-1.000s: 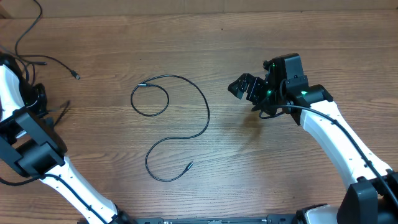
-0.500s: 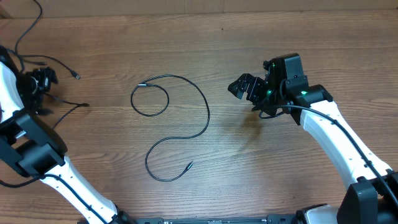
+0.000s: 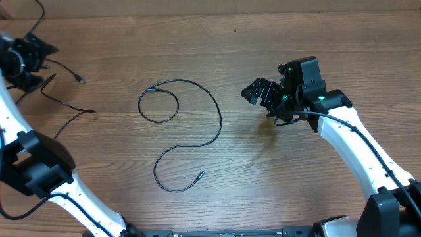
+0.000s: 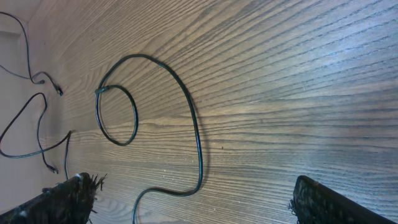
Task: Untangle cables
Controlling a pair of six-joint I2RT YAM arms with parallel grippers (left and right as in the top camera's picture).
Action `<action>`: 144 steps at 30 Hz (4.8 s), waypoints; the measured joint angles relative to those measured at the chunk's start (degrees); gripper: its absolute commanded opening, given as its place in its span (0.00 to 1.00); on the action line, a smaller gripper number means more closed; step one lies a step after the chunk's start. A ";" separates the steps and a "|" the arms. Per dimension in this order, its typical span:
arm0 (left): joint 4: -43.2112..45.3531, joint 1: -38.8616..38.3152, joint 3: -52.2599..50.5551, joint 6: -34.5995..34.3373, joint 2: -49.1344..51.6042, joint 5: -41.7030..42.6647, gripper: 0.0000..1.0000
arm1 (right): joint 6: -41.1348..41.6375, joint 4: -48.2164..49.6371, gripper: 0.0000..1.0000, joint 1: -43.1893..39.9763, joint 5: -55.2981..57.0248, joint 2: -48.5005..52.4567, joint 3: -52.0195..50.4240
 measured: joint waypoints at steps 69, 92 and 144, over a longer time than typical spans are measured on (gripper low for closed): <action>24.94 -9.94 21.05 17.44 0.02 8.59 0.04 | 0.00 0.00 1.00 0.00 0.00 0.00 0.00; 61.79 -15.41 0.70 0.26 0.85 -16.74 0.04 | 0.00 0.00 1.00 0.00 0.02 0.00 0.00; 26.93 -20.83 -10.99 -5.16 17.05 -36.24 1.00 | 0.00 0.00 1.00 0.00 0.00 0.00 0.00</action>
